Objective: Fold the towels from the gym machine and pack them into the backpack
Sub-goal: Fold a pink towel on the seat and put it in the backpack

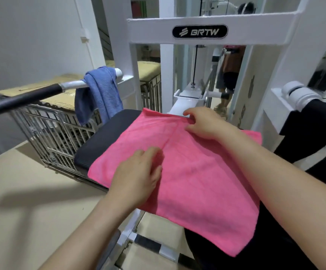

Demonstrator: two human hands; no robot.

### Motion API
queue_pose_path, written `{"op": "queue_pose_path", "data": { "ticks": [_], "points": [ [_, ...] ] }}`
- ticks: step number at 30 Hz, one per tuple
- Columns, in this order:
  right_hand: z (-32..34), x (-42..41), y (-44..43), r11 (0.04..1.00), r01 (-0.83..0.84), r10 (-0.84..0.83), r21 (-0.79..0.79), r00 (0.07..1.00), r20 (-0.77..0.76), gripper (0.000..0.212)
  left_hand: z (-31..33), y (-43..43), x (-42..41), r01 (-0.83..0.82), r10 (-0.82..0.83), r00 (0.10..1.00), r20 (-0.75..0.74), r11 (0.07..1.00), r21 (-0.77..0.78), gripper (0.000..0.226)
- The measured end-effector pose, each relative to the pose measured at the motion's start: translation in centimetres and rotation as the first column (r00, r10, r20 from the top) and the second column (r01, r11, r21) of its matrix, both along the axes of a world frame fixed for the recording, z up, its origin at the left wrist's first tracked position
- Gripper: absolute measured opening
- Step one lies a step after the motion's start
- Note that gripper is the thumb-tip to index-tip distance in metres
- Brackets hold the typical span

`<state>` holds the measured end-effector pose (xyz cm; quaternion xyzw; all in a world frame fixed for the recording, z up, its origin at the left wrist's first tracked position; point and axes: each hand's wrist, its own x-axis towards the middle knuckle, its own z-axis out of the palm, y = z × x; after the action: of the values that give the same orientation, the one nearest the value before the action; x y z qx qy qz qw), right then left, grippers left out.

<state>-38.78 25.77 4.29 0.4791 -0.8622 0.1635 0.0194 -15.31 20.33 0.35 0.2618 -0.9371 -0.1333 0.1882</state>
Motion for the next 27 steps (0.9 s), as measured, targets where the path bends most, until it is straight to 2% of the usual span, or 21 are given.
{"op": "queue_pose_path", "data": {
  "ticks": [3, 6, 8, 10, 12, 13, 17, 19, 22, 24, 27],
  "points": [
    [-0.4, -0.1, -1.3, 0.994, 0.016, -0.027, -0.104, 0.995, -0.1, 0.023, 0.2, -0.2, 0.0, 0.042, -0.033, 0.996, -0.086, 0.993, 0.115, 0.021],
    [0.3, 0.1, -2.1, 0.985, -0.038, 0.013, -0.17, 0.989, -0.146, 0.016, 0.1, -1.2, 0.4, 0.097, -0.048, 0.986, -0.162, 0.947, 0.307, 0.022],
    [1.4, 0.3, -3.0, 0.982, -0.083, 0.074, -0.167, 0.996, -0.055, 0.012, 0.4, -1.9, 0.8, 0.15, -0.039, 0.965, -0.259, 0.893, 0.424, 0.026],
    [2.5, 0.8, -4.3, 0.973, -0.115, 0.139, -0.2, 0.984, 0.109, 0.007, 1.1, -2.9, 1.3, 0.17, 0.003, 0.941, -0.337, 0.86, 0.482, 0.027],
    [2.7, 1.6, -6.0, 0.965, -0.145, 0.199, -0.217, 0.947, 0.251, 0.008, 1.6, -4.3, 1.9, 0.153, 0.048, 0.925, -0.376, 0.861, 0.486, 0.027],
    [2.5, 1.9, -6.9, 0.966, -0.173, 0.22, -0.191, 0.941, 0.258, 0.009, 1.6, -5.2, 2.3, 0.134, 0.063, 0.923, -0.38, 0.873, 0.469, 0.029],
    [0.5, 2.3, -10.5, 0.975, -0.199, 0.212, -0.095, 0.963, 0.165, 0.013, 0.4, -8.2, 3.5, 0.109, 0.026, 0.958, -0.285, 0.887, 0.449, 0.032],
    [-0.3, 2.0, -11.5, 0.982, -0.152, 0.166, -0.11, 0.977, 0.136, 0.011, 0.1, -9.0, 3.9, 0.174, -0.058, 0.963, -0.264, 0.882, 0.438, 0.035],
    [-0.8, 1.7, -12.5, 0.991, -0.075, 0.083, -0.106, 0.994, 0.072, 0.01, 0.3, -9.5, 4.2, 0.314, -0.207, 0.941, -0.266, 0.823, 0.472, 0.047],
    [-0.7, 1.7, -13.2, 0.996, -0.038, 0.04, -0.083, 0.999, 0.017, 0.009, 0.6, -10.2, 4.4, 0.339, -0.195, 0.931, -0.309, 0.777, 0.531, 0.049],
    [0.0, 2.2, -14.5, 0.996, 0.02, -0.025, -0.086, 0.998, -0.057, 0.009, 1.1, -11.8, 5.0, 0.317, -0.075, 0.921, -0.382, 0.715, 0.623, 0.045]
  ]
}}
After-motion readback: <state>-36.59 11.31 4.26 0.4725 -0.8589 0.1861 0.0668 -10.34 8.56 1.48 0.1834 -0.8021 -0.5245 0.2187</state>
